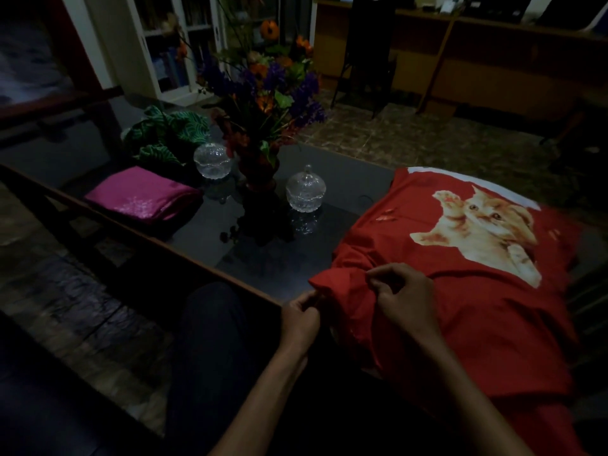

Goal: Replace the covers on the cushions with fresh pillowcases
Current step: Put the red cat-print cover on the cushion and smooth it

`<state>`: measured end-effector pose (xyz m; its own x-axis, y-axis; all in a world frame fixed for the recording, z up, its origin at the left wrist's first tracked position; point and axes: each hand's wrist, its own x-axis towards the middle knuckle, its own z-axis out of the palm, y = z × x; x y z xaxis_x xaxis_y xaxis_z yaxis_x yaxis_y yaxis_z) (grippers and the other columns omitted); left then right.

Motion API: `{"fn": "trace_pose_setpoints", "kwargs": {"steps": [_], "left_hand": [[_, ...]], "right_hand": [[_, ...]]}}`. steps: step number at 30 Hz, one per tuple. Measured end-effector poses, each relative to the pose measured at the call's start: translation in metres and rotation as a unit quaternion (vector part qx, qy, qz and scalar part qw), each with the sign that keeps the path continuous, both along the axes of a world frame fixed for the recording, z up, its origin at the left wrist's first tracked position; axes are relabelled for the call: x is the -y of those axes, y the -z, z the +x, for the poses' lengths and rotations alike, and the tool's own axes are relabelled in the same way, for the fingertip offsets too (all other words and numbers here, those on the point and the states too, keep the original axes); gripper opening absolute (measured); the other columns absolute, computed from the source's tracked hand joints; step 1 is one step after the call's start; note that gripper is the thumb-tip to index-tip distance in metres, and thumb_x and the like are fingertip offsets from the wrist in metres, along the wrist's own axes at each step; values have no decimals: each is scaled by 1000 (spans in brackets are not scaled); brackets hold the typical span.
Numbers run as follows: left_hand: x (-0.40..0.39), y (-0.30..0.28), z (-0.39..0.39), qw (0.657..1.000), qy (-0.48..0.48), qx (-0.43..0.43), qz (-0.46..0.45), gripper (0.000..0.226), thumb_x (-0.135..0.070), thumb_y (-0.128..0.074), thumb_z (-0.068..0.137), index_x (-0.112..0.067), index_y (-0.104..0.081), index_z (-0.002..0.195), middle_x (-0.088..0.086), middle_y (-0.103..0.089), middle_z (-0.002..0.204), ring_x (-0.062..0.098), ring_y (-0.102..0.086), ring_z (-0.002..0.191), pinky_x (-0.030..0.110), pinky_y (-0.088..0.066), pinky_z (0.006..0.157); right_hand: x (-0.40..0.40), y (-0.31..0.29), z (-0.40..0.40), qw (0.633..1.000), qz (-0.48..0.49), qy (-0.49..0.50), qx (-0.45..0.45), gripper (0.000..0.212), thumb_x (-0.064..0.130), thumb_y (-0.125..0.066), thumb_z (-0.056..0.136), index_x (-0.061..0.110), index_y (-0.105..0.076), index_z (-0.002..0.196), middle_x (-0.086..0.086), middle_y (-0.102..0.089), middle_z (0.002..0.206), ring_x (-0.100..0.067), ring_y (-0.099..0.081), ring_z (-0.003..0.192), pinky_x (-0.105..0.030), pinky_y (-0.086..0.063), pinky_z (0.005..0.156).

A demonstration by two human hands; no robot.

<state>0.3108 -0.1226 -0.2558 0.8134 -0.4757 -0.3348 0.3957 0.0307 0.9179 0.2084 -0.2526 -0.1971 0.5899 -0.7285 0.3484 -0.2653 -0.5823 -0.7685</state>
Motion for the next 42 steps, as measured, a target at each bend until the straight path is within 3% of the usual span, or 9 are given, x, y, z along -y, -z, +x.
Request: {"fn": "trace_pose_setpoints", "kwargs": {"steps": [8, 15, 18, 22, 25, 28, 31, 35, 42], "left_hand": [[-9, -1, -5, 973, 5, 178, 150, 17, -8, -74, 85, -23, -79, 80, -13, -73, 74, -17, -59, 62, 8, -46, 66], [-4, -4, 9, 926, 5, 315, 206, 23, 0, -66, 68, -14, -78, 82, -1, -75, 75, 8, -69, 71, 30, -56, 67], [-7, -7, 17, 917, 13, 348, 195, 27, 1, -65, 68, -17, -76, 84, -4, -75, 77, 8, -69, 73, 24, -55, 69], [-10, -16, 29, 949, 126, 249, 148, 31, 2, -63, 81, -27, -75, 85, -12, -72, 76, 2, -68, 72, 24, -55, 73], [-1, -31, 39, 973, 178, 87, 120, 23, -14, -59, 94, -20, -74, 78, 1, -73, 82, 23, -70, 82, 37, -55, 77], [10, -56, 50, 968, 195, -72, 137, 34, -44, -56, 95, -15, -69, 85, 5, -70, 80, 21, -67, 71, 30, -55, 62], [14, -69, 58, 941, 256, -35, 218, 55, -62, -70, 81, -9, -70, 97, 6, -70, 74, 19, -67, 57, 30, -57, 58], [22, -74, 63, 901, 288, 91, 312, 49, -53, -83, 70, -8, -72, 85, 3, -69, 65, 17, -62, 50, 24, -52, 51], [24, -66, 65, 877, 331, 141, 318, 27, -33, -76, 72, -14, -59, 63, -1, -60, 55, 11, -53, 45, 22, -42, 54]], "right_hand": [[6, -6, 3, 994, 11, 104, -15, 34, -6, -66, 69, 25, -77, 78, 7, -70, 82, -4, -64, 74, -12, -45, 70], [6, -8, 1, 994, -14, 19, -106, 44, -9, -62, 69, 29, -80, 82, 5, -61, 88, 2, -58, 74, -10, -48, 72], [5, -8, -3, 986, -32, -4, -165, 48, -4, -61, 71, 34, -81, 93, 7, -53, 93, -10, -60, 81, -33, -56, 78], [1, -11, 0, 975, -56, -4, -216, 48, 1, -61, 75, 37, -80, 100, 5, -50, 94, -15, -59, 88, -36, -54, 83], [2, -12, 0, 973, -61, -10, -223, 47, 2, -60, 79, 37, -78, 105, 5, -47, 93, -15, -56, 88, -31, -50, 81], [1, -11, -5, 975, -73, -26, -206, 45, 5, -62, 83, 38, -77, 110, 6, -46, 92, -14, -54, 88, -33, -51, 81], [-3, -12, -15, 979, -81, -44, -179, 34, 25, -76, 83, 38, -74, 114, 7, -52, 96, -15, -59, 92, -39, -53, 84], [-14, -23, -40, 958, -176, -4, -226, 51, 52, -86, 65, 40, -70, 112, 8, -55, 110, -17, -56, 101, -39, -44, 91], [-15, -19, -61, 959, -180, 13, -220, 31, 20, -85, 64, 39, -73, 85, 17, -68, 91, -12, -65, 83, -38, -43, 82]]}}
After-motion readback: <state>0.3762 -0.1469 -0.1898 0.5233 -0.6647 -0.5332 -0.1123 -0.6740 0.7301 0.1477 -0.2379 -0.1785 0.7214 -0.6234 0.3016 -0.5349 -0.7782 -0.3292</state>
